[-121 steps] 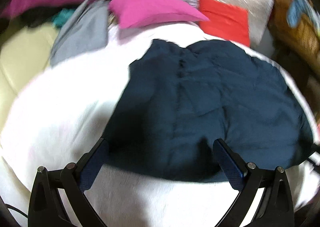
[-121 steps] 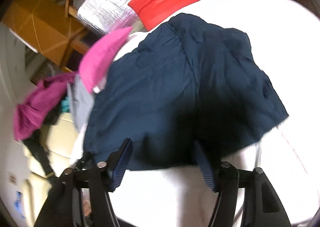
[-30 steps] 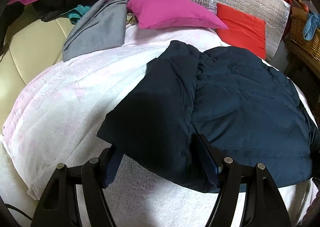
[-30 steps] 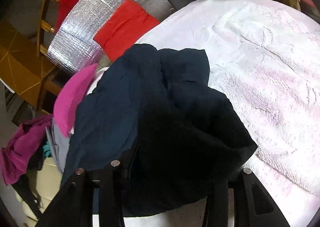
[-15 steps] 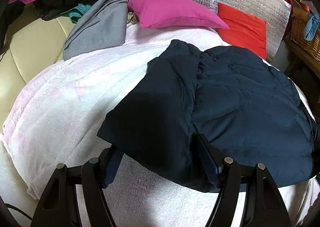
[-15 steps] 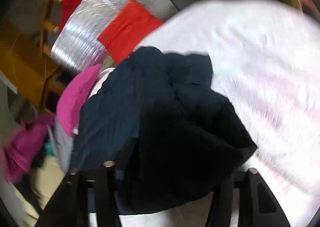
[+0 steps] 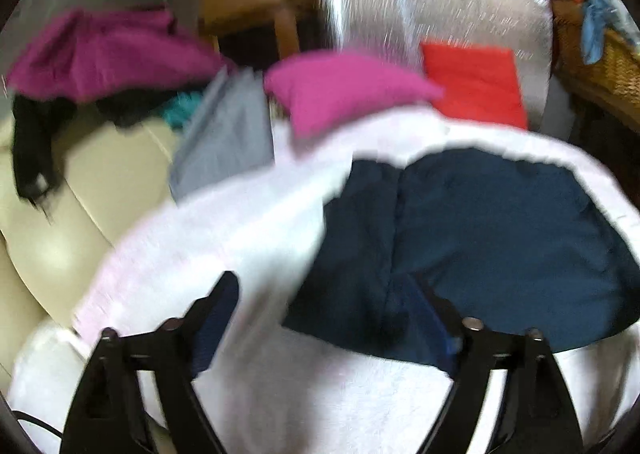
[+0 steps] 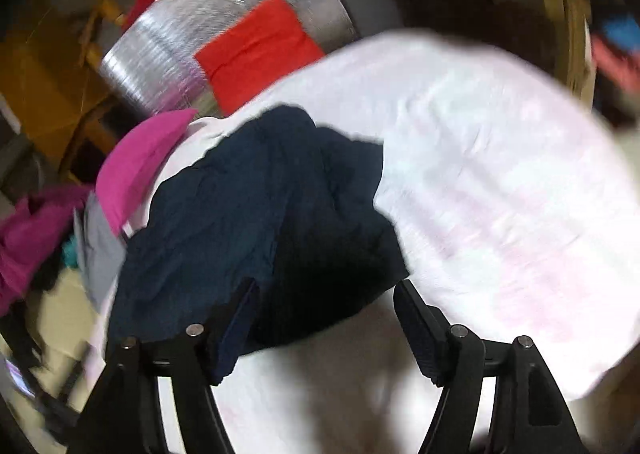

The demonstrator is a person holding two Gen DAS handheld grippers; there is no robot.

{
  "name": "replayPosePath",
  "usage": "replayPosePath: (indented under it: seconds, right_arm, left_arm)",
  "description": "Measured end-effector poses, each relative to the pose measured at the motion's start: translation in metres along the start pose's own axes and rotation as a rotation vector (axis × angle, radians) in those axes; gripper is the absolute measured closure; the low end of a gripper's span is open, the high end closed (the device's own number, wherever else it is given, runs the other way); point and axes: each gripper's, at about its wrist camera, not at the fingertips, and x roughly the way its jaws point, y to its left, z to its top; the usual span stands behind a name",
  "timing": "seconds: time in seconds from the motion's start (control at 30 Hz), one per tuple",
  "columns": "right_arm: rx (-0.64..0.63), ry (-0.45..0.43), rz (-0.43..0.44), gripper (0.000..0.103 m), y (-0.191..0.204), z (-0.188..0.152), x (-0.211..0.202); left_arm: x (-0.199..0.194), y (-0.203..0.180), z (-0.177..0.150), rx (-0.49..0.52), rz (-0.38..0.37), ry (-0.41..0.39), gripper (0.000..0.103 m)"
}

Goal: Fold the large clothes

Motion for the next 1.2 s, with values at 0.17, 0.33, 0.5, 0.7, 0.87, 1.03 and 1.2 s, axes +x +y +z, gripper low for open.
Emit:
replayPosePath:
  seconds: [0.17,0.33,0.5,0.7,0.87,1.03,1.2]
  right_arm:
    - [-0.202,-0.088,-0.021,0.021,0.049,-0.001,-0.063]
    - [-0.332,-0.161,0.006,0.015,0.091,-0.016,-0.118]
    - [-0.364,-0.249,-0.007,0.013,0.107,-0.027,-0.166]
    - [-0.355,-0.282,0.012,0.002,0.117,-0.034,-0.196]
    - [-0.355,-0.343,0.014,0.002,0.123,-0.038,-0.216]
    - [-0.336,-0.385,0.04,0.002,0.124,-0.038,-0.231]
    - [-0.325,-0.37,0.056,0.002,0.122,-0.041,-0.232]
  left_arm:
    - [-0.082,-0.005,0.029,0.046,0.013,-0.132,0.003]
    - [-0.151,-0.003,0.037,0.046,-0.021,-0.205,0.002]
    - [-0.183,0.003,0.038,0.027,-0.036,-0.209,0.002]
    - [-0.216,0.006,0.038,0.003,-0.006,-0.242,0.002]
    - [-0.237,0.014,0.038,-0.024,0.005,-0.273,0.002]
    - [-0.253,0.016,0.04,-0.041,0.016,-0.295,0.002]
    - [-0.264,0.011,0.04,-0.041,0.038,-0.304,0.002]
